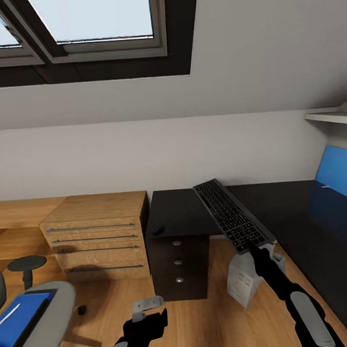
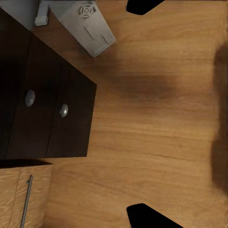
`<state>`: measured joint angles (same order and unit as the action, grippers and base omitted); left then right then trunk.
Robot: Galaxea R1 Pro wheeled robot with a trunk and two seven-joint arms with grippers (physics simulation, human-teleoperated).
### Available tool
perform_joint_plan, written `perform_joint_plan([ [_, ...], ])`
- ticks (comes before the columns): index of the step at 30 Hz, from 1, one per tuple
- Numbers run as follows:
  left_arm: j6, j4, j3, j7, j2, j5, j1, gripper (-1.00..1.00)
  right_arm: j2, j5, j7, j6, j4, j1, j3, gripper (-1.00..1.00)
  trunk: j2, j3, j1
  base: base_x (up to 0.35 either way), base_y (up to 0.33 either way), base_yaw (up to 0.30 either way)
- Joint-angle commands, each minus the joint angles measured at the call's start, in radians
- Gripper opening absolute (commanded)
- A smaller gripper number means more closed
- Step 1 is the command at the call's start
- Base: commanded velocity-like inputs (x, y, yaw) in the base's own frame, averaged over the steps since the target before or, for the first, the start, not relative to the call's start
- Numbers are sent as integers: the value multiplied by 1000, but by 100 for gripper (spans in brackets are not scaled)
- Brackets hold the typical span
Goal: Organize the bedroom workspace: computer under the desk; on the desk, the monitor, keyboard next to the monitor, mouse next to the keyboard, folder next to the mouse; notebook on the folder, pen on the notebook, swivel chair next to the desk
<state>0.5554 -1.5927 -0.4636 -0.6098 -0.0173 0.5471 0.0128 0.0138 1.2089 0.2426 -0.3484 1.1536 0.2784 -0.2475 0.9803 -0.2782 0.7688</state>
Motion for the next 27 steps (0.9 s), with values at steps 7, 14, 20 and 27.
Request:
perform_joint_plan([
  [7, 1, -1, -1, -10, 0, 10, 1, 100, 1, 62, 0, -7, -1, 1, -4, -100, -48, 21, -27, -335, -75, 0],
  [14, 1, -1, -1, -10, 0, 10, 1, 100, 2, 82, 0, -7, -3, 1, -4, -100, -97, 43, -54, -336, -105, 0],
  [20, 1, -1, -1, -11, -1, 10, 1, 100, 1, 83, 0, -6, -3, 1, -4, -100, -139, 61, -77, -333, -162, 0],
  [27, 1, -1, -2, -11, -1, 10, 1, 100, 1, 84, 0, -6, -3, 1, -4, -100, -188, 83, -104, -327, -188, 0],
])
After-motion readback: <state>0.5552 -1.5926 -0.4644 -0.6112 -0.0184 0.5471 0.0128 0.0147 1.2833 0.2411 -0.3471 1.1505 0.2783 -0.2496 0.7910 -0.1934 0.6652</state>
